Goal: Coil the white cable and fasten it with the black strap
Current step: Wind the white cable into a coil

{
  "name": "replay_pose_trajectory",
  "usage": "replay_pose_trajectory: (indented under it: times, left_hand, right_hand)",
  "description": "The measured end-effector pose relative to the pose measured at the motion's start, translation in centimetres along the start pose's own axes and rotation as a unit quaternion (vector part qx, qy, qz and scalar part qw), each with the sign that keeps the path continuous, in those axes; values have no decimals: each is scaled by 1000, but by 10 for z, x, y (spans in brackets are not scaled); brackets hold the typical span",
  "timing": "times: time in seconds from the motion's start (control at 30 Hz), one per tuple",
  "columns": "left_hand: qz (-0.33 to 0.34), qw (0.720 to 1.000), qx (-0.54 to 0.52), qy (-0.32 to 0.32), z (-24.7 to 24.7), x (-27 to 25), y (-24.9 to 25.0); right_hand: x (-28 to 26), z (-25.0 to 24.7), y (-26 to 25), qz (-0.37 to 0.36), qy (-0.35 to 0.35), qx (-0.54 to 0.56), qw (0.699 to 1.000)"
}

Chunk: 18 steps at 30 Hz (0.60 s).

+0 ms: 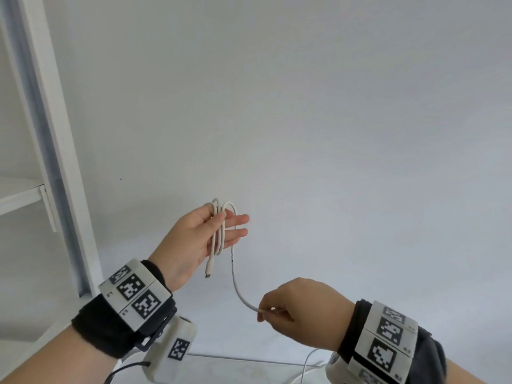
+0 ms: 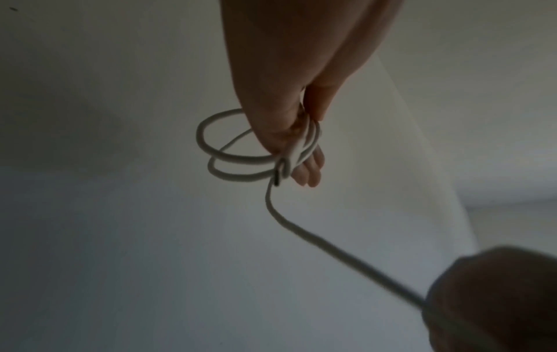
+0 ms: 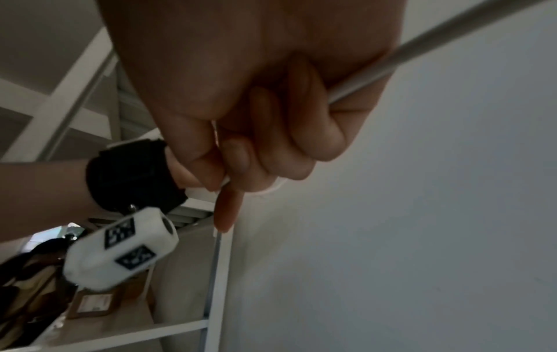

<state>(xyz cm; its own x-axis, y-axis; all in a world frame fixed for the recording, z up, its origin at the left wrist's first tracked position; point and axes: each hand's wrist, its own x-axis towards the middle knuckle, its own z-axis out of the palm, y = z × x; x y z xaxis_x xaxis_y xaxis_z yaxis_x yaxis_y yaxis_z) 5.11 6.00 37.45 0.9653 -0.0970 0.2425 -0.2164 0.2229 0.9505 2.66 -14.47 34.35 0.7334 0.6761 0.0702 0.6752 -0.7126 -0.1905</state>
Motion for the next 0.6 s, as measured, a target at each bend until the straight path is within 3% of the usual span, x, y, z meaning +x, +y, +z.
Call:
replay_pose_trajectory:
  times: [0.33, 0.6]
  left_hand:
    - [-50, 984, 152, -76, 8, -13, -9]
    - [-64, 985, 125, -101, 11, -18, -10]
  right_hand:
    - [20, -31, -2, -71, 101, 22, 992]
    - [45, -45, 7, -42, 224, 79, 970]
